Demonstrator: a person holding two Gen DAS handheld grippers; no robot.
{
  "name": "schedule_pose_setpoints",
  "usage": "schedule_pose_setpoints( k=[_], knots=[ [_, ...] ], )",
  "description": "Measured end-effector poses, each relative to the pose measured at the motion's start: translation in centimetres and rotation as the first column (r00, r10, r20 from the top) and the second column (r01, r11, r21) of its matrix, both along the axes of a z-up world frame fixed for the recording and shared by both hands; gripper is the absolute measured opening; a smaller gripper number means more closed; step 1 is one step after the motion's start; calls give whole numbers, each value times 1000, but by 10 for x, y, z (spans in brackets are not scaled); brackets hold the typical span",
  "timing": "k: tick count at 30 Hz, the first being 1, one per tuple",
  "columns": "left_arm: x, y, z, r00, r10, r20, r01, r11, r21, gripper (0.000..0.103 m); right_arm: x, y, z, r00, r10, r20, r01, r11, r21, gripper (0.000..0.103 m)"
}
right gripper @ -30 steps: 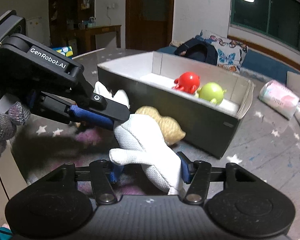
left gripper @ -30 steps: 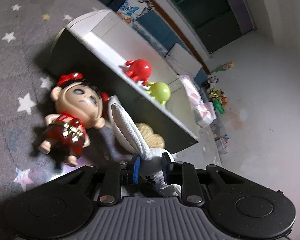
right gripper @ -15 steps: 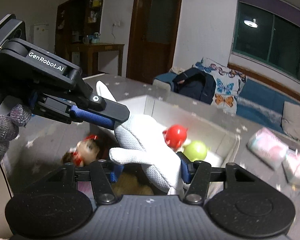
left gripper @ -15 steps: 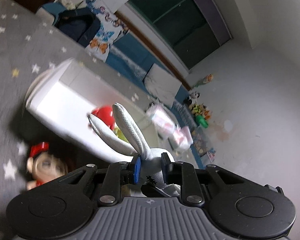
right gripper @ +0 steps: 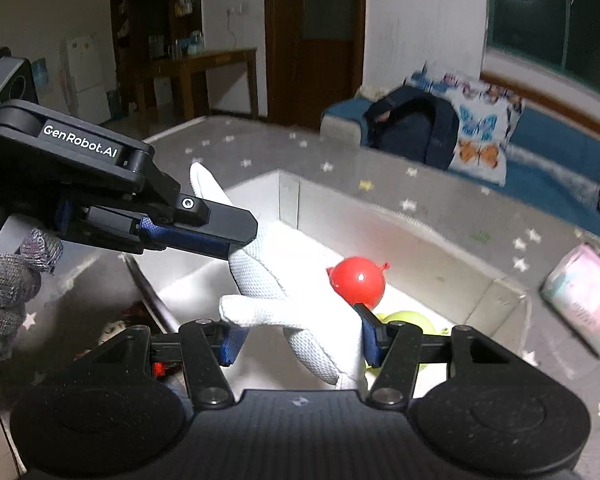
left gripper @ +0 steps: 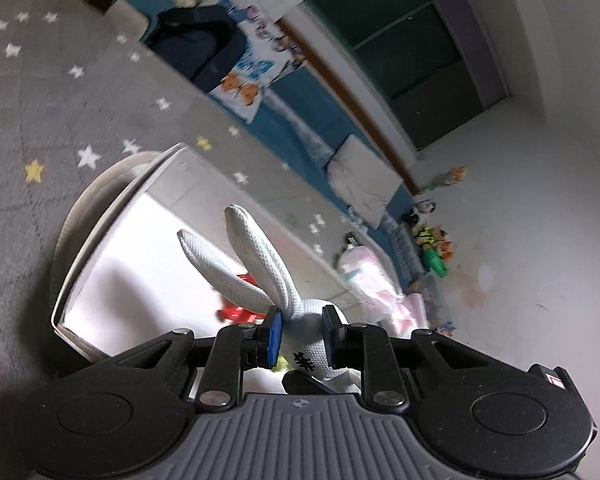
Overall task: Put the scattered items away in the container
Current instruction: 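Lift the white bunny with both grippers and lower it into the box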
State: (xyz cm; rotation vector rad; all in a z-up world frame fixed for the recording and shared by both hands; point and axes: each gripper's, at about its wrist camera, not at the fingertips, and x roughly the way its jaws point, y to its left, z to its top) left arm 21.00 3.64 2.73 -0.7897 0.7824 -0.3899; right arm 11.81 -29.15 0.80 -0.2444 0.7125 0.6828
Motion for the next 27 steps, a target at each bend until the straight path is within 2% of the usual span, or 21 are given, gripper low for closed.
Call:
schedule_pose_setpoints(
  k=[7, 10, 21, 27],
  knots=[
    [21, 4, -20, 998, 10, -62, -11, 1000, -23, 22, 19, 5, -12, 997, 22, -71, -23, 999, -22, 58],
    [26, 3, -26, 997, 14, -78, -14, 1000, -9, 16, 26, 9, -14, 997, 6, -81, -9, 999, -44, 58],
    [23, 0, -26, 997, 26, -75, -24, 999, 33, 16, 26, 6, -15, 997, -7, -73, 2, 998, -65, 58],
    [11, 0, -13, 999, 28, -31, -26, 998, 59, 18, 10, -3, -4, 999, -20, -35, 19, 999, -34, 58]
  ],
)
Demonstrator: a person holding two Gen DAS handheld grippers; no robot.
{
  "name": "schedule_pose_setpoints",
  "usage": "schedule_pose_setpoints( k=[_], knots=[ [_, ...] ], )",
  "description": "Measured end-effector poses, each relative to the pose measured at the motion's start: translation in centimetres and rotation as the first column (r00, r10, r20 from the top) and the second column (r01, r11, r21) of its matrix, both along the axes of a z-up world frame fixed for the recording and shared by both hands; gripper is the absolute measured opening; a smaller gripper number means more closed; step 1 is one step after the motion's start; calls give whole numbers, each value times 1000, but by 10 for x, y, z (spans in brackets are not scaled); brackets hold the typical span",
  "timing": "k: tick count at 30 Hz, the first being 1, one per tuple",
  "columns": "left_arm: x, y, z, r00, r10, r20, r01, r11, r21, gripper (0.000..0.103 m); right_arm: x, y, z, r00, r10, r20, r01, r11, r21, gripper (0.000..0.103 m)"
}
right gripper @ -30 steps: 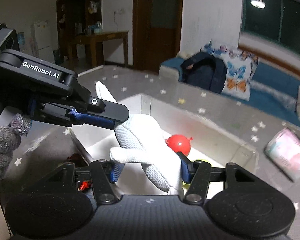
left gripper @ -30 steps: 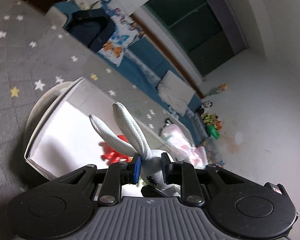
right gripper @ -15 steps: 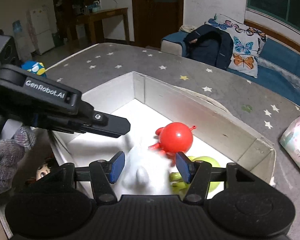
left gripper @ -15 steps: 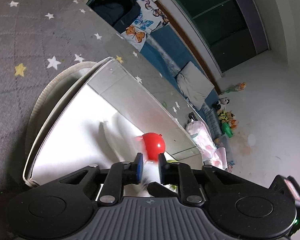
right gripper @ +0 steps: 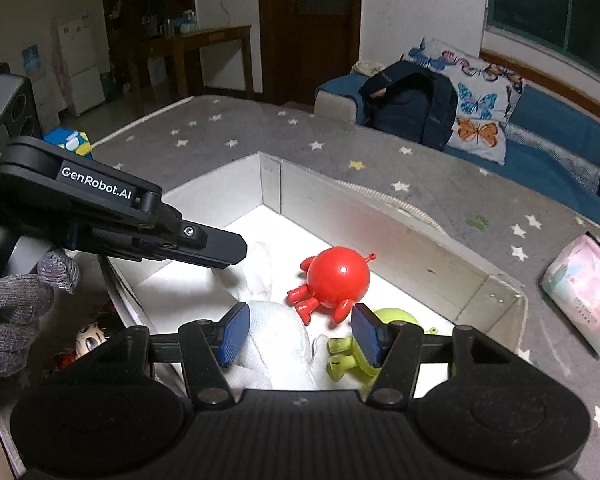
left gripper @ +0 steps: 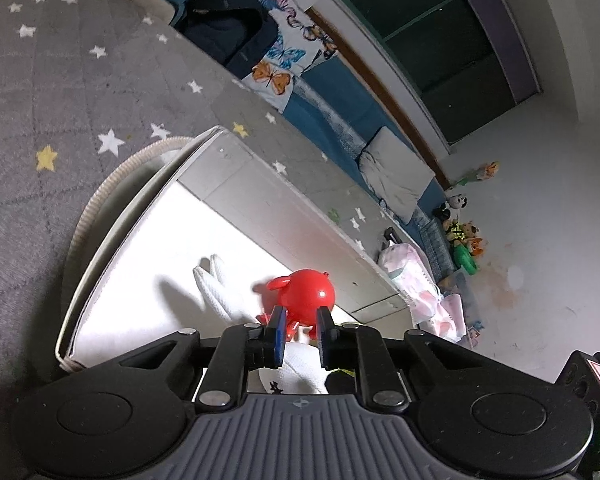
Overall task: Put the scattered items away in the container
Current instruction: 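Lift the white bunny with both grippers and lower it into the box, then withdraw both grippers and move the right gripper to the tan peanut plush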
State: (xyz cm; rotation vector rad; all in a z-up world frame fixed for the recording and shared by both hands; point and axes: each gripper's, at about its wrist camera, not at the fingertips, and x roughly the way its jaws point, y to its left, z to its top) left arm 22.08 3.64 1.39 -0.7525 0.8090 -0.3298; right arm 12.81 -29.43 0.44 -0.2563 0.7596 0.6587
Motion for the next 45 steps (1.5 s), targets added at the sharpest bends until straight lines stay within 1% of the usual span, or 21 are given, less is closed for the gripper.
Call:
schedule_pose_setpoints(
  k=[6, 13, 16, 22, 28, 33, 36, 45],
  knots=[
    [-27, -4, 17, 998, -21, 54, 20, 1000, 21, 21, -30, -16, 16, 999, -21, 42, 18, 998, 60, 58],
    [-67, -11, 27, 993, -56, 99, 52, 998, 45, 21, -70, -33, 28, 997, -21, 77, 12, 993, 114, 59],
    [-84, -13, 28, 992, -64, 105, 60, 997, 45, 23, -87, -38, 27, 997, -19, 76, 10, 993, 119, 63],
    [-111, -20, 23, 992, -90, 93, 84, 994, 72, 23, -117, -46, 13, 998, -26, 58, 20, 993, 114, 64],
    [-126, -32, 11, 989, -131, 68, 125, 989, 80, 24, -131, -46, -7, 999, -32, 18, 30, 993, 112, 65],
    [-126, -39, -3, 990, -140, 28, 138, 988, 76, 26, -134, -44, -25, 999, -45, -28, 48, 992, 118, 65],
    [-127, -38, -7, 991, -135, 18, 133, 988, 73, 29, -135, -44, -31, 998, -50, -37, 54, 992, 115, 65],
    [-129, -38, -13, 992, -129, -3, 129, 989, 67, 29, -129, -47, -41, 994, -86, -67, 94, 987, 133, 65]
  ],
)
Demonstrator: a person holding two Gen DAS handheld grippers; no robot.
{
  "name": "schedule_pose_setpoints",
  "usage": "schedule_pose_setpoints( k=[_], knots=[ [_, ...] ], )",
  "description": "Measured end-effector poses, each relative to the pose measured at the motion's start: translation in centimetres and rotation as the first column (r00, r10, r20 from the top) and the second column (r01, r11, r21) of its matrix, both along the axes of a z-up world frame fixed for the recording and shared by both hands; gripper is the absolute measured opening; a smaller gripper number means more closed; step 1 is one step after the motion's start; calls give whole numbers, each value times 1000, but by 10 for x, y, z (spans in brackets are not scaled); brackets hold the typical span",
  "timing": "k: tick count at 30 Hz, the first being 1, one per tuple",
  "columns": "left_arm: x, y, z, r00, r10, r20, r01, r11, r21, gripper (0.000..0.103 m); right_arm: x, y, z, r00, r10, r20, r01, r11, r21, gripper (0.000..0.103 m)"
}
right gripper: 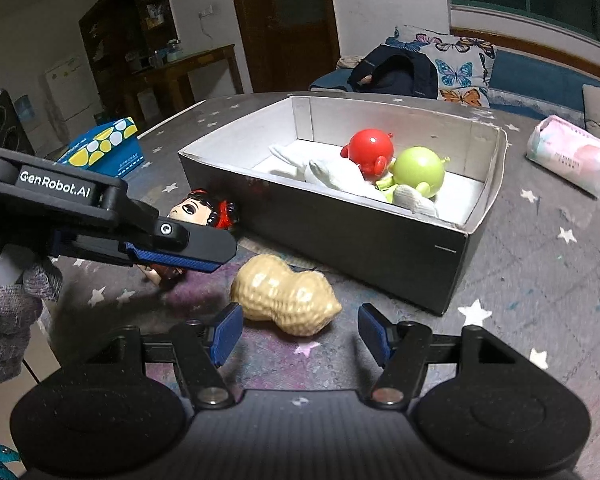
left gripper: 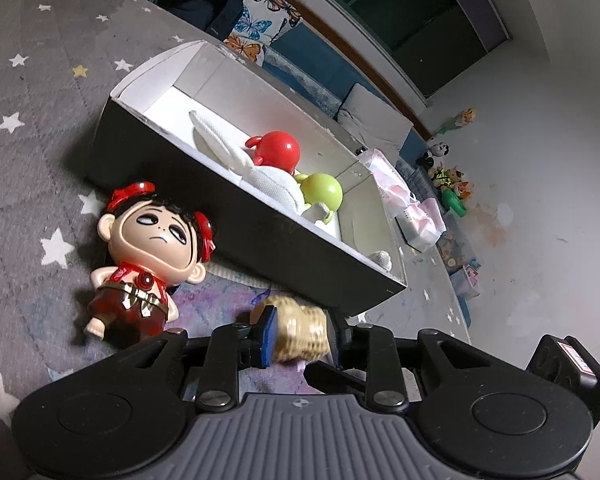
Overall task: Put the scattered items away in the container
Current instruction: 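Withdraw both grippers and move the right gripper to the tan peanut plush, then close the right gripper around the peanut plush while the left gripper also grips it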
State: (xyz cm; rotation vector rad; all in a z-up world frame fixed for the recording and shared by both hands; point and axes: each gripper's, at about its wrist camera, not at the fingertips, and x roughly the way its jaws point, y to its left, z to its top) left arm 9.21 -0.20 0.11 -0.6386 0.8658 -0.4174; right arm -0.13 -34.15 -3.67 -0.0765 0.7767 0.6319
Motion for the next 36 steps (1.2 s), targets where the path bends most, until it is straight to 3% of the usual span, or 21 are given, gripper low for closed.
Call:
schedule_pose_setpoints(
  k=[36],
  knots=[
    [14, -2, -21, 998, 13, -68, -15, 1000, -20, 33, 10, 24, -15, 1000, 28, -10, -28, 1000, 7, 64]
  ],
)
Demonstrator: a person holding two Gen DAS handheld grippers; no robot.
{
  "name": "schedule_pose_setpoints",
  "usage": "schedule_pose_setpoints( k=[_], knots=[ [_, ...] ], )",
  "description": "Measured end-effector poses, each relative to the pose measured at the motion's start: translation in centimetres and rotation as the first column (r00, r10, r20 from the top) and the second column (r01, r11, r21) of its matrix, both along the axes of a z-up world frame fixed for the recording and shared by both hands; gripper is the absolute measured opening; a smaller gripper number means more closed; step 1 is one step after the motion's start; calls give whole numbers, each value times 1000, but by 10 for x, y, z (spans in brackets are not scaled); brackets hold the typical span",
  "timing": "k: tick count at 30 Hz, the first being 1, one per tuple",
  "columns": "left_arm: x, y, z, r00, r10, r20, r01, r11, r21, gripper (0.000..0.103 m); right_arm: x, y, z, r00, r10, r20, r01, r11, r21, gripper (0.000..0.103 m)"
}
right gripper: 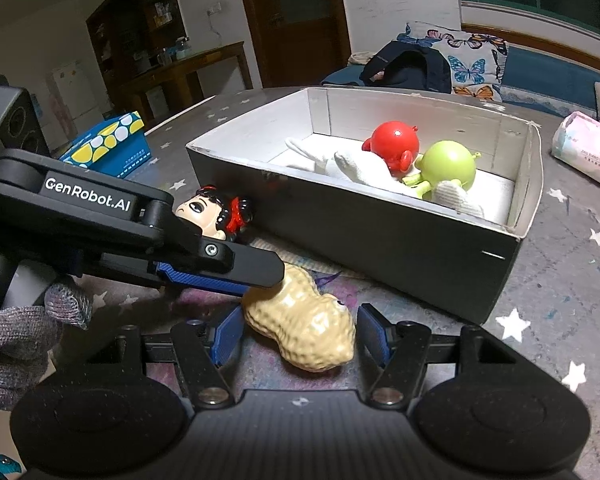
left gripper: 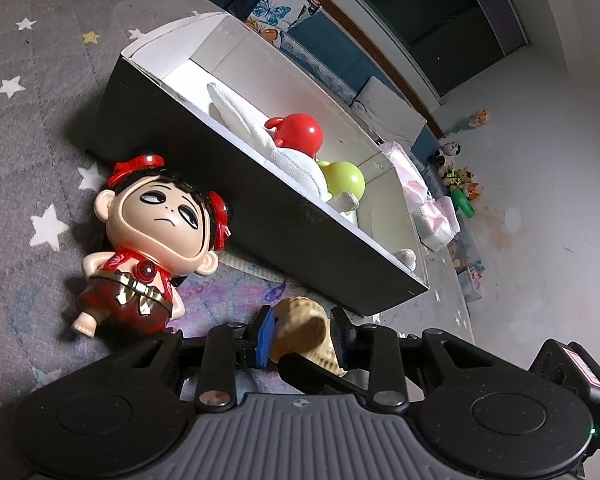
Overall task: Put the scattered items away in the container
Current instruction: 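Close the right gripper around the peanut plush while the left gripper also grips it, then lift the peanut plush with both grippers and lower it into the box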
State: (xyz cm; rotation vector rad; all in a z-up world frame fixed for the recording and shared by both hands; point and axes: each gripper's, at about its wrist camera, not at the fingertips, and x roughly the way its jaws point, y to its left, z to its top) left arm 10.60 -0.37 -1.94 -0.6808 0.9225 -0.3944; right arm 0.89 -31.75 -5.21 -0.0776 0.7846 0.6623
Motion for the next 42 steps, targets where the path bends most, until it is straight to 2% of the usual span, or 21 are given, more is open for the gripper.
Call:
schedule_pose_setpoints(
  k=[2, 13, 20, 26, 32, 42],
  knots=[
    [0, -1, -1, 1000, -5, -3, 5, 1000, 6, 33, -2, 1, -1, 1000, 8, 5, -8, 1000, -10, 60],
    [-3, -3, 8, 1000, -24, 6, 24, 1000, -11, 32, -15, 0, 9, 998, 14, 65, -10, 998, -55, 59],
    [3, -12, 42, 995, -37, 90, 40, 999, -31, 32, -16, -12, 46, 988, -9, 154, 13, 1000, -28, 58],
    [33, -22, 70, 987, -46, 156, 52, 998, -35, 32, 8, -20, 73, 975, -54, 213, 57, 998, -12, 58],
    [80, -30, 65, 990, -55, 130, 60, 998, -35, 32, 53, -23, 75, 980, -107, 169, 109, 994, -2, 58],
    [137, -40, 27, 994, -111, 15, 111, 994, 6, 32, 110, -24, 43, 986, -168, 21, 169, 985, -33, 56]
  ],
)
